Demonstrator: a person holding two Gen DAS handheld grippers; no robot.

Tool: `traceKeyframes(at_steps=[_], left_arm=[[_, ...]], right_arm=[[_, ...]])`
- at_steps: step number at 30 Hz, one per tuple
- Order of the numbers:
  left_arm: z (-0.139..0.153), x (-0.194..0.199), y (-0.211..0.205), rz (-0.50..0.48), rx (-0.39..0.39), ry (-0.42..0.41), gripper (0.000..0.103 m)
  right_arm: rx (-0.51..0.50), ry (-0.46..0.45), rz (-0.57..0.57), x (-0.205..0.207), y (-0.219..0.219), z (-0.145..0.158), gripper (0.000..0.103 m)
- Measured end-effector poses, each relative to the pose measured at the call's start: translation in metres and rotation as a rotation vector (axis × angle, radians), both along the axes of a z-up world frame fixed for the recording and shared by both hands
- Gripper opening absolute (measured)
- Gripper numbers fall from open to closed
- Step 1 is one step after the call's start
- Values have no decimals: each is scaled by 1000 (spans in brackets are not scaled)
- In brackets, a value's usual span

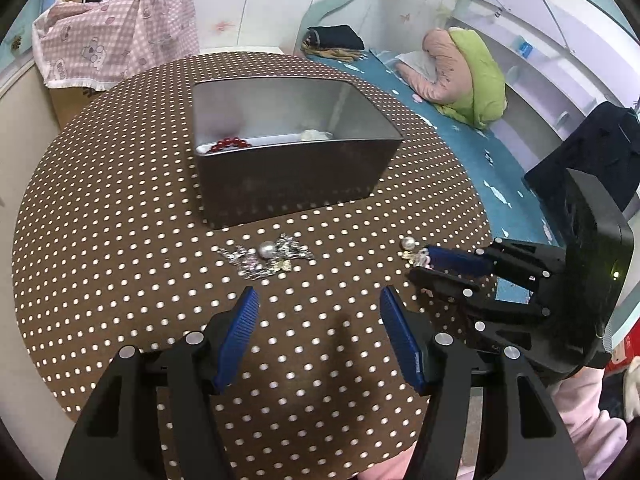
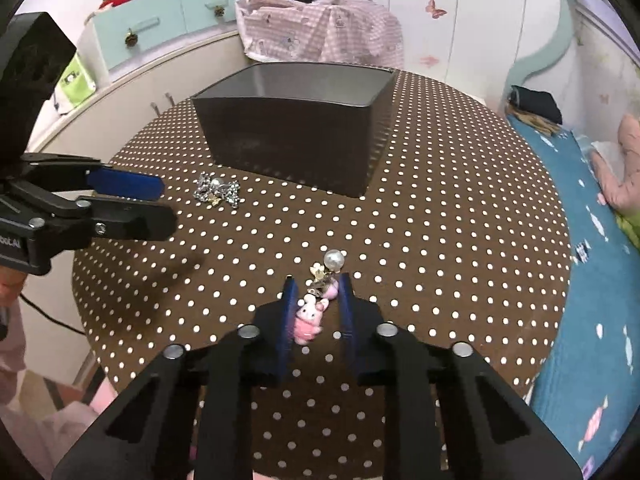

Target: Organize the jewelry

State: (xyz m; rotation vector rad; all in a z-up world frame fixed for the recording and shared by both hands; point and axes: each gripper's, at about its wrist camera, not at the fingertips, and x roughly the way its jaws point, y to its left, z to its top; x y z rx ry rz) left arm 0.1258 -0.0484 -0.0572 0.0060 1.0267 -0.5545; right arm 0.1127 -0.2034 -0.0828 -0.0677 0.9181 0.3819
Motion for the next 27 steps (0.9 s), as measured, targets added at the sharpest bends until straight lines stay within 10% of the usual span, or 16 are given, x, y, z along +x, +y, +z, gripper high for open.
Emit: traceKeyframes(at_steps=[22,27], left_arm=[[-24,13,-99,-89,92,-108,59],[-30,13,-115,-127,178,-157,9]], right_arm=[[79,-29,-182,2,-85,17,16],[101,-25,-195,5,-93,17,16]])
